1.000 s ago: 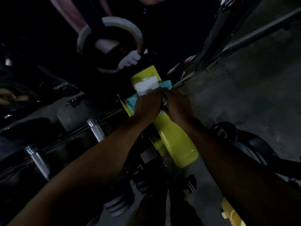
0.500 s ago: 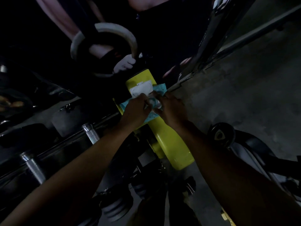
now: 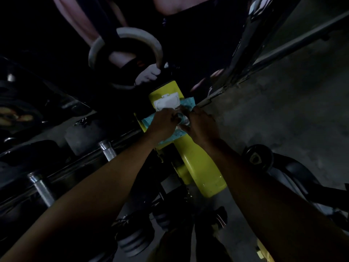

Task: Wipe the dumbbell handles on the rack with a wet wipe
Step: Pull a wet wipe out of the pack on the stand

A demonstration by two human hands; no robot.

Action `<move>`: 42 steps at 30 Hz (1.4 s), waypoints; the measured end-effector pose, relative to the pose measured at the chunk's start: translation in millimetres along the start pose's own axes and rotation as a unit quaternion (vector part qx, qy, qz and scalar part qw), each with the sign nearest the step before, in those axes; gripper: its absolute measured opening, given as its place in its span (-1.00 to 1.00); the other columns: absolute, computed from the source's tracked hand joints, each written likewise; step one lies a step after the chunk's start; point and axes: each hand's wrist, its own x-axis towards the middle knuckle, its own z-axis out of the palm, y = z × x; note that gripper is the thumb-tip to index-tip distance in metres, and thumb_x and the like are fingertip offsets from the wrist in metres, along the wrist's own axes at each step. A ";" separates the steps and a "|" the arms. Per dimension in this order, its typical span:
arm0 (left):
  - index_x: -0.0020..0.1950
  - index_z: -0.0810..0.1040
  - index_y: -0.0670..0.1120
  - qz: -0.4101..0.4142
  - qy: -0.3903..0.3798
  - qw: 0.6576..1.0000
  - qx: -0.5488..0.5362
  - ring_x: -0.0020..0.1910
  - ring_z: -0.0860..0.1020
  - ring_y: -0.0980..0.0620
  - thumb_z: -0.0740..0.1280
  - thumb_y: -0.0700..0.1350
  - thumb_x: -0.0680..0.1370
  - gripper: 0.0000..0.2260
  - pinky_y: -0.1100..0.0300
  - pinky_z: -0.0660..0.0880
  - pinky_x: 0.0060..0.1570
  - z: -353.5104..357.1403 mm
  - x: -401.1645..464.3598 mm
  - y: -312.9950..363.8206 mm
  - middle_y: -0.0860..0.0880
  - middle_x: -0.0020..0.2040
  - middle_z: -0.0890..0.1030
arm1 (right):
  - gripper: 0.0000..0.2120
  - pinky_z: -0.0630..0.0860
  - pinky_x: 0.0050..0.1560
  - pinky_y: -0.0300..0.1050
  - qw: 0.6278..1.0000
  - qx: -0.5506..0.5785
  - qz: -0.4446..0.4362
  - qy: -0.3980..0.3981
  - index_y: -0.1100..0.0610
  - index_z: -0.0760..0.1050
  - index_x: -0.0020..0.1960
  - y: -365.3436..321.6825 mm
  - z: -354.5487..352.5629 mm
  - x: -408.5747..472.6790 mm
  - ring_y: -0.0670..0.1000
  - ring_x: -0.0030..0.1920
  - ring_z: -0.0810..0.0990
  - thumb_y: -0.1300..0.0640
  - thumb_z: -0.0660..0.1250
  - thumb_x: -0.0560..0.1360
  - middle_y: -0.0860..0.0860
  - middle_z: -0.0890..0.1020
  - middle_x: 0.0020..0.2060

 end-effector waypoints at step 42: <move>0.08 0.47 -0.17 -0.063 0.140 0.750 -0.644 0.21 0.62 -0.27 0.21 -0.18 0.71 -0.91 -0.14 0.56 0.24 -68.9 -147.9 -7.6 -0.25 0.19 0.62 | -0.39 0.39 0.27 0.07 0.999 0.012 0.024 -0.019 0.02 0.18 0.56 -33.9 -22.5 -22.8 0.21 0.37 0.38 -0.08 0.29 0.58 0.19 0.41 0.37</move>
